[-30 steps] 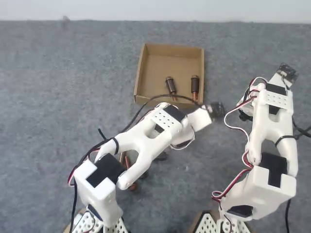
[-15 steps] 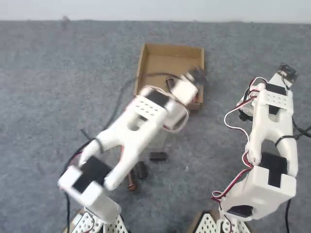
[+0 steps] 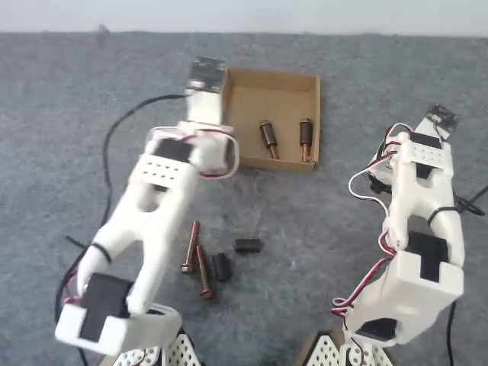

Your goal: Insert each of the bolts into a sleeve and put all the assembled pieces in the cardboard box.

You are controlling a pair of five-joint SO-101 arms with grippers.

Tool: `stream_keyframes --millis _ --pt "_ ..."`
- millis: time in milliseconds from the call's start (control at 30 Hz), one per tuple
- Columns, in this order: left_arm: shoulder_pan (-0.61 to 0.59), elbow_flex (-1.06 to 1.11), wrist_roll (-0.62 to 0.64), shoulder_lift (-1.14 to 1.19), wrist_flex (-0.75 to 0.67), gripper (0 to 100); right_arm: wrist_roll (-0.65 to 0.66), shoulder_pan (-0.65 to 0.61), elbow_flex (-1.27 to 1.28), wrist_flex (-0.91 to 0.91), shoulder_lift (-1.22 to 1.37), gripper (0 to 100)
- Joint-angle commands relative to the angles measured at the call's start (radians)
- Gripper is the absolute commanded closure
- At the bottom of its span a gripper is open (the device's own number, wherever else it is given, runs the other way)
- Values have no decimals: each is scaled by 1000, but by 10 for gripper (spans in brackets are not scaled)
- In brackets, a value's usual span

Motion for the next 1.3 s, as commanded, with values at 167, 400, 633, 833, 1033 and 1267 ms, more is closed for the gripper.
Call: stream_keyframes --millis 167,400,633,833,1033,1267 --pt "-252 44 68 -57 -52 988 -5 -64 -98 -76 -19 991" --pt "-394 232 63 -66 -229 988 12 -59 -261 -84 -18 991" --pt "-502 285 63 -66 -229 988 325 -110 -319 -153 -18 990" --pt "-543 294 63 -58 -232 988 483 -188 -319 -216 -18 990" --pt "-540 295 61 -57 -232 988 500 -292 -318 -300 30 989" --pt "-543 295 -2 -57 -233 989 500 -367 -319 -536 171 989"
